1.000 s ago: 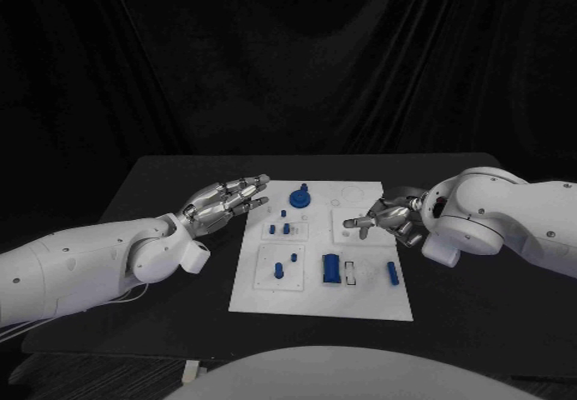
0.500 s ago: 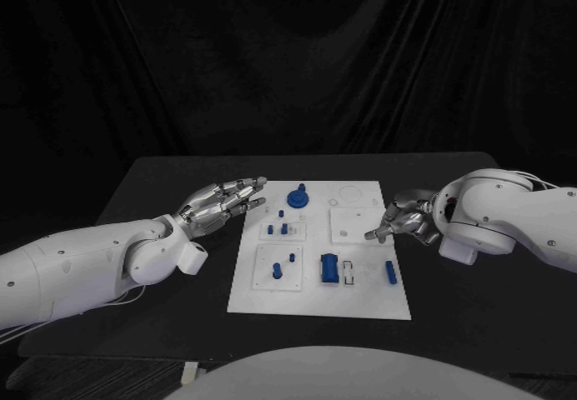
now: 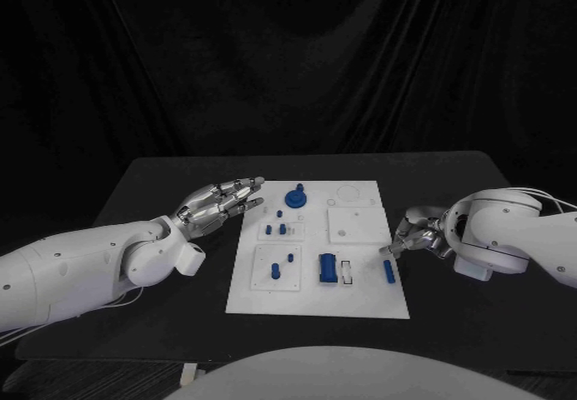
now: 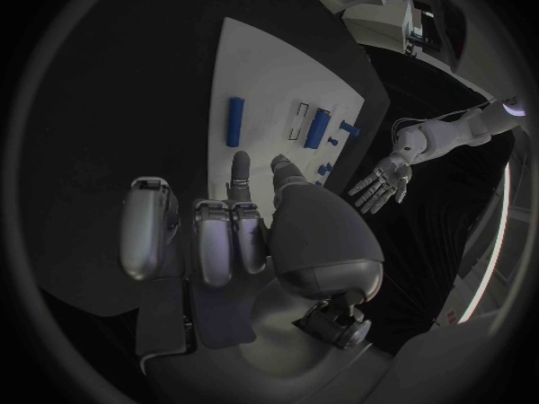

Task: Assemble the parts on the task board

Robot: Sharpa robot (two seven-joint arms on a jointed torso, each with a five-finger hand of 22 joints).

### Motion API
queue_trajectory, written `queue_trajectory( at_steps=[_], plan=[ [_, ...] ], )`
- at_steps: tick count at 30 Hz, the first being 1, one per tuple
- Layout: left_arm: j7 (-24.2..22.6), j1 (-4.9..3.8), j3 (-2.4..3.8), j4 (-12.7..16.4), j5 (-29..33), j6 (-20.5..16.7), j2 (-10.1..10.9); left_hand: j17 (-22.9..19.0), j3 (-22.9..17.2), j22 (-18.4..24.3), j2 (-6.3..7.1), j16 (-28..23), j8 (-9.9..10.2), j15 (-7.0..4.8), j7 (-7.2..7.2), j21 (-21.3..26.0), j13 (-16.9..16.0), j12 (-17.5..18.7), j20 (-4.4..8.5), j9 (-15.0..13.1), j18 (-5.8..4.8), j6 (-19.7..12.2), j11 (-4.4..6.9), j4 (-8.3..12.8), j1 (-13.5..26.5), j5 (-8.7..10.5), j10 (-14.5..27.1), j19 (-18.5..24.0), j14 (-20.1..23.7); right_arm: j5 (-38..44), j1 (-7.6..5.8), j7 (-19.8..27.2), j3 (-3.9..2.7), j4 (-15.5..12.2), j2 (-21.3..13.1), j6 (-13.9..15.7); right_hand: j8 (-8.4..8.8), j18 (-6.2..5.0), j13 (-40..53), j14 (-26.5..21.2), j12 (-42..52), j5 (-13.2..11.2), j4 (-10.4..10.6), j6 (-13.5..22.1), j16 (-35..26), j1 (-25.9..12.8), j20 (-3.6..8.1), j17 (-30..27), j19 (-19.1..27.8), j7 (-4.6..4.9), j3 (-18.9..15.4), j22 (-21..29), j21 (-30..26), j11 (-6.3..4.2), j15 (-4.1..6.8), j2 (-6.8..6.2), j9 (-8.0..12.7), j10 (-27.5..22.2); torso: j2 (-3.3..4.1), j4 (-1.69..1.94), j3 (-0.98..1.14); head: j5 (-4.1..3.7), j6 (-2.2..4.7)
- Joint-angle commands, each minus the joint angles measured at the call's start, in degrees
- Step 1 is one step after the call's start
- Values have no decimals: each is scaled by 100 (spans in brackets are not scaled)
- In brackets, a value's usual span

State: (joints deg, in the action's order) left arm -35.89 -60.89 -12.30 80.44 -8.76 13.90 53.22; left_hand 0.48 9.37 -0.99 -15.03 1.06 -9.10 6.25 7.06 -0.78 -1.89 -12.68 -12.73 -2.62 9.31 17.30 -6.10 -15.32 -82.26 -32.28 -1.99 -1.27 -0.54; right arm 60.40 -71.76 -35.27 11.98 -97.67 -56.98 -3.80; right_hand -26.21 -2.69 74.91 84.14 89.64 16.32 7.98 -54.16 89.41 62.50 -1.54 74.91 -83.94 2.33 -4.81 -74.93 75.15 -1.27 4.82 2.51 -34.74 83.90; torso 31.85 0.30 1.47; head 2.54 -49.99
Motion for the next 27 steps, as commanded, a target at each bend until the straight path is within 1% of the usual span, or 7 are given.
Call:
queue_trajectory(
  at_steps=[1, 7, 8, 11, 15, 20, 27],
  plan=[
    [-97, 8, 6, 3, 34, -5, -15, 2, -34, -6, 2, 20, 6, 16, 9, -19, 5, 27, -29, 9, 104, -38, 27, 2, -49, -24, 8, 5, -18, 383, 39, -137, -4, -43, -32, -60, 36, -50, 1509, 553, 36, 22, 32, -30, -18, -27, 48, 1337, -255, 3, -18, -1067, -27, -44, 41, 16, 10, 610, 1, -10, 6, -12, -1],
    [-115, 8, 6, 3, 34, -13, -21, 0, -36, -1, 26, 22, 154, 22, -154, -16, 11, 45, -31, 43, 103, -329, 46, -8, -44, -20, 31, 9, -13, 546, 118, -156, -4, -28, -29, -169, 78, -53, 1509, 550, 36, -29, 29, -15, -25, -32, 51, 1319, -254, 10, -30, -1061, -45, -44, 43, 12, 45, 610, 4, -9, 7, -42, -1],
    [-118, 8, 6, 4, 34, -16, -21, 0, -39, -1, 34, 25, 283, 63, -462, -17, 20, 102, -47, 68, 93, -573, -18, -17, -31, -20, 67, 6, -10, 583, 130, -158, -4, -25, -27, -186, 96, -54, 1509, 549, 36, -63, 28, -13, -27, -33, 52, 1315, -253, 12, -33, -1058, -54, -43, 42, 15, 61, 610, 1, -6, 6, -40, -1],
    [-124, 8, 6, 1, 34, -21, -20, -1, -41, 1, 37, 29, 346, 85, -639, -17, 20, 102, -56, 81, 86, -692, -80, -19, -22, -18, 76, 5, -8, 734, 164, -165, -4, -16, -12, -247, 146, -52, 1509, 548, 36, -128, 20, -13, -28, -29, 51, 1310, -257, 19, -38, -1058, -50, -38, 40, 21, 101, 610, -1, -8, 5, -34, -1],
    [-120, 9, 6, -8, 34, -10, -29, 0, -42, 2, 34, 29, 334, 88, -632, -16, 21, 104, -57, 76, 86, -669, -79, -20, -20, -19, 78, 6, -7, 858, 210, -172, -4, -2, 20, -285, 165, -50, 1509, 548, 36, -148, 18, -14, -28, -29, 51, 1309, -259, 22, -40, -1059, -47, -35, 38, 24, 117, 610, 2, -8, 4, -43, -1],
    [-111, 10, 6, -8, 34, 14, -44, 0, -52, 3, 28, 36, 279, 82, -429, -17, 21, 96, -61, 58, 86, -575, 0, -20, -12, -18, 85, 6, -7, 930, 273, -177, -4, 21, 72, -294, 220, -52, 1509, 548, 36, -188, 1, -44, -29, -14, 48, 1306, -259, 24, -40, -1054, -62, -30, 34, 33, 165, 610, 2, -1, 4, -56, -1],
    [-101, 13, 6, -9, 34, 27, -39, 1, -57, 4, 25, 39, 248, 77, -342, -16, 21, 94, -60, 51, 89, -523, 39, -19, -11, -18, 86, 6, -7, 1017, 401, -182, -4, 79, 155, -290, 360, -53, 1509, 546, 36, -228, -70, -104, -31, 50, 42, 1298, -264, 36, -35, -1049, -78, -17, 25, 28, 283, 610, 3, -7, 3, -36, -1]
  ],
)
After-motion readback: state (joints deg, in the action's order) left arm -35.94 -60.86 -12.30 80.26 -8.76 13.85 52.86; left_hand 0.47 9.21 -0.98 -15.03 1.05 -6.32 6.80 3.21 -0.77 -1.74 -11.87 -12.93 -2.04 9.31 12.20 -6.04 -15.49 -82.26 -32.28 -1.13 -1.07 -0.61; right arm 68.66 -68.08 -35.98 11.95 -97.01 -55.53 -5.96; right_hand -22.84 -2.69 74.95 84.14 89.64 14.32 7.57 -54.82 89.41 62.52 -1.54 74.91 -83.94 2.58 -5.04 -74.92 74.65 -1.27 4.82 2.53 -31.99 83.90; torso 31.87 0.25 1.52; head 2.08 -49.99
